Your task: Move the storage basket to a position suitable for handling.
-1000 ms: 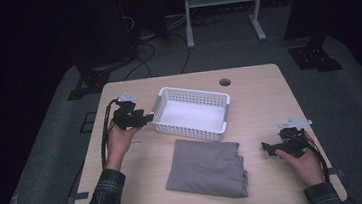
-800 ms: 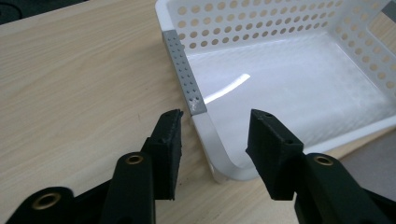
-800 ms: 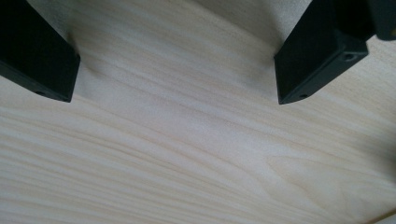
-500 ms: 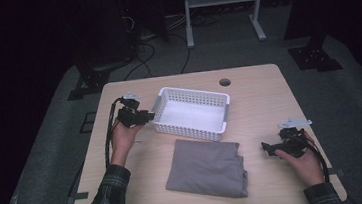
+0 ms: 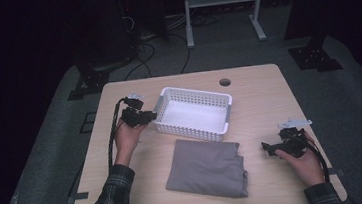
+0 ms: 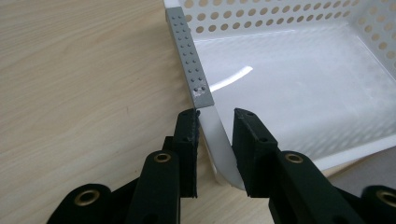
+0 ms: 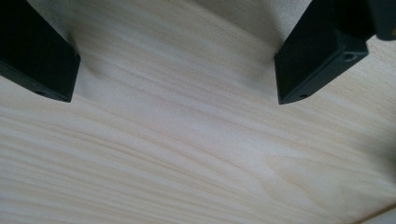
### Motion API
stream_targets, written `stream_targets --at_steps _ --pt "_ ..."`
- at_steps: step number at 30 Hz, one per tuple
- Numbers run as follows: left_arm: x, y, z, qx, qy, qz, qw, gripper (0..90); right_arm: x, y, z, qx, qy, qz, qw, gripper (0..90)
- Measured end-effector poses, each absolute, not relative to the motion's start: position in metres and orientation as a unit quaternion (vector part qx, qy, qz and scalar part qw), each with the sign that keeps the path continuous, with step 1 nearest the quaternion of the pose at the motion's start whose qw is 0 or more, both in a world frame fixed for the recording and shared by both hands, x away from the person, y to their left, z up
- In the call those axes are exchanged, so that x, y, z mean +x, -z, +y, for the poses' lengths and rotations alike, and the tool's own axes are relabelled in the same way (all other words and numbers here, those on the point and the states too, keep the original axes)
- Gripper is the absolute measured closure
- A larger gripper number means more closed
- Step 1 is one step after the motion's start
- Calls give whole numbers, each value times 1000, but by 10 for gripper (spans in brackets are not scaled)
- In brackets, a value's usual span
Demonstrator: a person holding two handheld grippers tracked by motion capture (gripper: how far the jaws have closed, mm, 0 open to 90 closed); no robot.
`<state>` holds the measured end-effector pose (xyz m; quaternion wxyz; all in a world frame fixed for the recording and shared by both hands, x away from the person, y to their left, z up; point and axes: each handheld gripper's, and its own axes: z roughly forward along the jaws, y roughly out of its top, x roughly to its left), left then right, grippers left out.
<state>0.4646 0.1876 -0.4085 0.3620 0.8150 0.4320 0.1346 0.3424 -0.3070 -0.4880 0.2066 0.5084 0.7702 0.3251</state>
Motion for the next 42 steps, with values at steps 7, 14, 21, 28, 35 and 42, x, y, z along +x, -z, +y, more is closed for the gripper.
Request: stream_targets --at_steps 7,14,21,28,35,42 --pt "464 408 172 818 -134 426 364 724 342 488 -307 508 -325 770 207 0" --pt "464 409 156 818 -130 420 370 730 342 488 -307 508 -325 770 207 0" --pt "464 410 142 822 -128 412 372 730 342 488 -307 508 -325 770 207 0" --pt "461 410 125 827 -123 399 376 727 342 488 -307 508 -325 770 206 0" --pt "456 401 131 823 -132 385 397 636 341 487 -307 504 -330 771 207 61" --pt "439 388 151 819 -152 377 406 430 336 482 -307 495 -338 774 205 270"
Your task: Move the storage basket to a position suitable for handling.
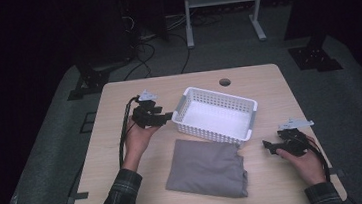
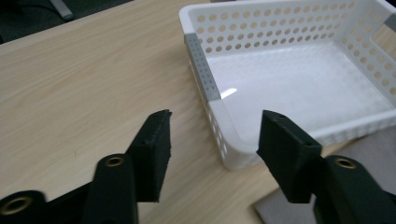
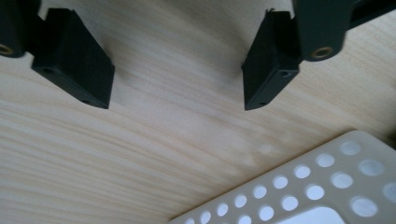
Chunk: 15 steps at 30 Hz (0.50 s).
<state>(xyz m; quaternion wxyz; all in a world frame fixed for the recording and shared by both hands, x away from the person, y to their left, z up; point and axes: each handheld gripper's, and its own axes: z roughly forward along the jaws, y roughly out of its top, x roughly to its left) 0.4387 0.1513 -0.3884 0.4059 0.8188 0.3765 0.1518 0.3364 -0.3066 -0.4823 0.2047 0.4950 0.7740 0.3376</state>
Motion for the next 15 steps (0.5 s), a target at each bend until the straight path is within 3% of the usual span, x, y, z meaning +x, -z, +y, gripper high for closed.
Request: stream_targets --at_steps 3,11,15 --pt "429 389 158 823 -155 373 400 351 335 479 -307 489 -341 780 191 309" --pt "406 400 178 824 -147 381 393 212 330 467 -308 475 -357 786 170 308" --pt "394 410 189 825 -145 384 388 183 327 459 -307 469 -362 788 166 313"
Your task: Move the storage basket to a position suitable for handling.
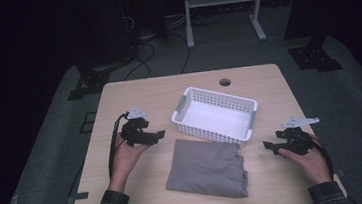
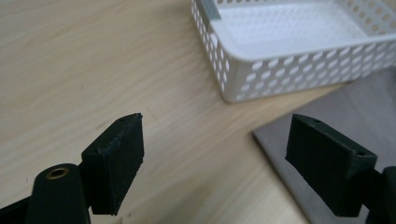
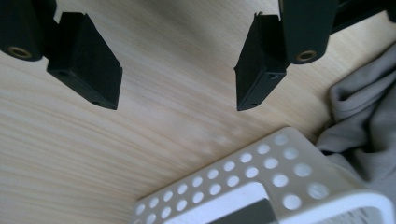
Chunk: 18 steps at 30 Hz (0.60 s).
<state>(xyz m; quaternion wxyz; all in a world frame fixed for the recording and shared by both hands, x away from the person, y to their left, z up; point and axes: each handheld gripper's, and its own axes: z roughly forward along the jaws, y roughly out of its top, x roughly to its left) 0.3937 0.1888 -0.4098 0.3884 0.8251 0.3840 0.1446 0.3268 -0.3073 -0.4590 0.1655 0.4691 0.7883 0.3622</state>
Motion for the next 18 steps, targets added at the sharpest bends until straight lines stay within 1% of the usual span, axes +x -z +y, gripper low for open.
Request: stream_targets --at_steps 4,5,12,18 --pt "383 421 199 827 -139 389 381 157 325 454 -306 460 -362 795 162 313" --pt "382 422 200 829 -139 388 378 124 325 452 -305 455 -363 797 158 316" --pt "362 437 212 835 -142 386 366 87 325 440 -303 441 -374 801 156 306" --pt "345 456 221 841 -139 390 349 50 326 425 -300 425 -393 799 161 337"
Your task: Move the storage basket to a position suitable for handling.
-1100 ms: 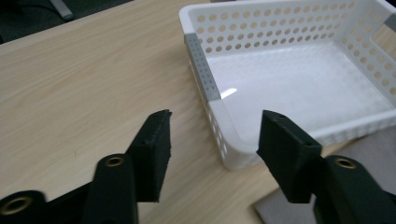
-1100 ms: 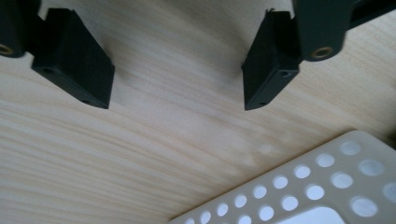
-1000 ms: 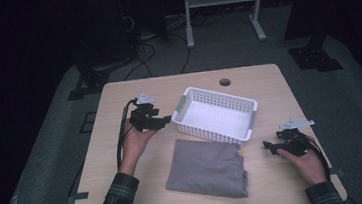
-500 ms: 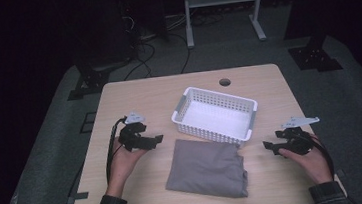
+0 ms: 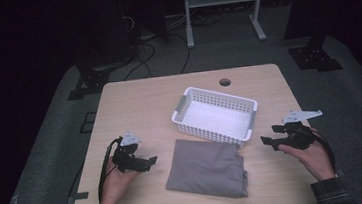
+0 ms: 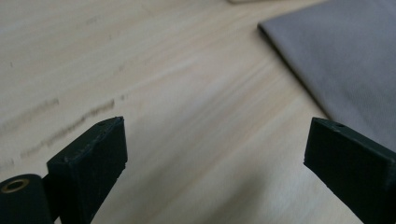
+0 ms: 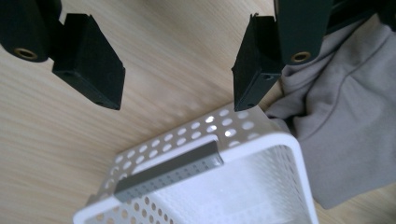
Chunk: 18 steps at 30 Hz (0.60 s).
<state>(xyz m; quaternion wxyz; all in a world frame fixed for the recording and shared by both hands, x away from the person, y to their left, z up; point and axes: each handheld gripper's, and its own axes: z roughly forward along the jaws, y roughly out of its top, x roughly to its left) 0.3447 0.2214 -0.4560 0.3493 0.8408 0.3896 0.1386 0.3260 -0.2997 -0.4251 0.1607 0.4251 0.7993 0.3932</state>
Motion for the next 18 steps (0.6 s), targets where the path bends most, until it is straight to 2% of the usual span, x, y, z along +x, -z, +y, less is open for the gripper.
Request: stream_targets --at_steps 11,18 --pt "325 479 230 854 -153 375 326 0 332 405 -280 383 -415 812 146 362" --pt "318 484 236 847 -162 363 352 0 342 397 -260 355 -421 824 133 420"
